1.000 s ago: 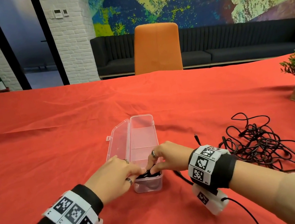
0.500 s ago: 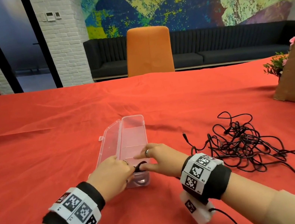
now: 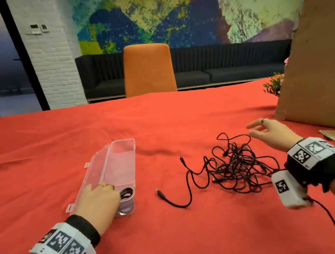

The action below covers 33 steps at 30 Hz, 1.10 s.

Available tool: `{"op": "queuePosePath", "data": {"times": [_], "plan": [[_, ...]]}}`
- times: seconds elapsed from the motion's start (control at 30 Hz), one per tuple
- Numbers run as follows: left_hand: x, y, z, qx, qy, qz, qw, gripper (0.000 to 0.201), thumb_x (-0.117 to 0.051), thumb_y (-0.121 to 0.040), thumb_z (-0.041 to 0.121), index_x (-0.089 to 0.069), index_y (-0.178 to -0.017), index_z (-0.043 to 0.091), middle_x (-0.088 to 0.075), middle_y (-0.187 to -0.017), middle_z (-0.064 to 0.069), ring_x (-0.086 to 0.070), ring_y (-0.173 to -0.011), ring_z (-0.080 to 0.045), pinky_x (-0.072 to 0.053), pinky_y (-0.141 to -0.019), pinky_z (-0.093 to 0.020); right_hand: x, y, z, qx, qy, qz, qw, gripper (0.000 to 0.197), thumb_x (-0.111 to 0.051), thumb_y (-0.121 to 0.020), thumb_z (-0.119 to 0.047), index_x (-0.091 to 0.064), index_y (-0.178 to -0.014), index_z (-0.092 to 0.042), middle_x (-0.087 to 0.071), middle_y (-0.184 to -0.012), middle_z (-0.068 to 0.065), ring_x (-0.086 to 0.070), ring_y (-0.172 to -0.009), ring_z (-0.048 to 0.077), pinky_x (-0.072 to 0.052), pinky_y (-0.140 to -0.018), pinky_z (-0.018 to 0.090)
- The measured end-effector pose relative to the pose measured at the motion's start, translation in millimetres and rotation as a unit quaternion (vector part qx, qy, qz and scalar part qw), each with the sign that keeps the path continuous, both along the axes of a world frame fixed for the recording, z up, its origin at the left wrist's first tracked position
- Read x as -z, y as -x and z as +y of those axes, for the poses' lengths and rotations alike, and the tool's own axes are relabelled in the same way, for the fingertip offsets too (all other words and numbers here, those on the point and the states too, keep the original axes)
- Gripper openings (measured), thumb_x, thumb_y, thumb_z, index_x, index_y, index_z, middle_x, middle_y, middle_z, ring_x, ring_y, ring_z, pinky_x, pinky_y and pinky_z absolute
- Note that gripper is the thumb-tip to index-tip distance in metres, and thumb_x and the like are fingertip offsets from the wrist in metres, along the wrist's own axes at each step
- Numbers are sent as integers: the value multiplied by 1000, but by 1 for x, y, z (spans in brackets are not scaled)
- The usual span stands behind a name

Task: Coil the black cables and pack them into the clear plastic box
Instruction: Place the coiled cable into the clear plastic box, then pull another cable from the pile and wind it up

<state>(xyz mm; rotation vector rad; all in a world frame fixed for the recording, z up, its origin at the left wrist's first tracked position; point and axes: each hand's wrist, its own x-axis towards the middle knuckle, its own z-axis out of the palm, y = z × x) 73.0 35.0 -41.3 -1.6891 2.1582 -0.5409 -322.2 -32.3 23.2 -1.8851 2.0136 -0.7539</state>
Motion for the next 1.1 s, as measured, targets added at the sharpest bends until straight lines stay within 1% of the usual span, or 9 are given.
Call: {"op": "queuePosePath", "data": {"times": [0.2, 0.33, 0.5, 0.57, 0.63, 0.77, 0.87, 0.97, 1.1], "plan": [[-12, 12, -6, -66, -21, 28, 997, 30, -42, -92, 11, -55, -116, 21, -56, -123, 3, -52, -119, -17, -39, -93, -32, 42, 30, -21, -4, -155, 90, 984, 72, -55, -84, -53, -32, -140, -14, -45, -139, 18, -43, -129, 28, -36, -106, 35], [-20, 12, -10, -85, -46, 156, 983, 36, -41, -89, 12, -60, -117, 27, -57, -123, 1, -57, -113, -20, -46, -90, -31, 55, 15, -30, -68, -186, 92, 976, 82, -63, -81, -47, -21, -145, -18, -37, -147, 12, -37, -135, 24, -30, -108, 29], [-25, 71, -15, 21, -91, 429, 898, 34, -54, -92, 23, -56, -126, 26, -58, -127, 5, -55, -111, -10, -35, -86, -11, 71, 6, -38, -69, -159, 111, 979, 53, -67, -82, -29, -42, -127, -15, -56, -104, 1, -53, -95, 19, -40, -62, 20], [-22, 105, -25, 55, -112, 493, 861, 39, -59, -89, 28, -53, -128, 27, -58, -127, 5, -55, -109, -10, -38, -90, -15, 69, 4, -38, -71, -129, 97, 984, 36, -64, -84, -22, -47, -115, -13, -51, -81, -1, -48, -79, 17, -33, -61, 25], [-16, 136, -39, 56, -135, 508, 849, 54, -61, -87, 34, -41, -137, 29, -50, -136, 0, -49, -120, -15, -34, -96, -18, 66, 1, -34, -115, -121, 45, 985, 15, -60, -86, -16, -49, -96, -20, -49, -70, -1, -47, -62, 16, -38, -57, 28], [-1, 172, -61, 7, -213, 466, 859, 91, -70, -78, 42, -12, -147, 32, -25, -148, -19, -29, -139, -26, -28, -111, -30, 57, -13, -12, -194, -123, -116, 966, 22, -51, -90, -6, -44, -78, -24, -48, -65, 0, -49, -57, 14, -49, -51, 26], [4, 170, -63, -8, -179, 471, 864, 46, -65, -83, 26, -45, -124, 19, -59, -109, -11, -56, -115, -27, -43, -87, -26, 48, -23, 8, -221, -108, -228, 942, 21, -52, -89, -1, -45, -81, -18, -49, -71, 0, -52, -60, 9, -53, -51, 23], [0, 154, -51, 20, -110, 494, 862, 9, -55, -86, 11, -57, -93, 17, -65, -93, -6, -61, -98, -22, -34, -68, -18, 43, -21, 23, -236, -104, -268, 928, 19, -60, -87, -5, -46, -81, -16, -55, -73, 2, -55, -64, 7, -54, -58, 25], [-6, 120, -37, 34, -74, 478, 875, 31, -52, -93, 17, -38, -67, 28, -53, -76, 6, -48, -77, -13, -27, -62, -19, 39, -12, 33, -201, -82, -220, 951, 15, -55, -91, -17, -47, -79, -14, -57, -68, 3, -56, -58, 10, -53, -56, 30]]}}
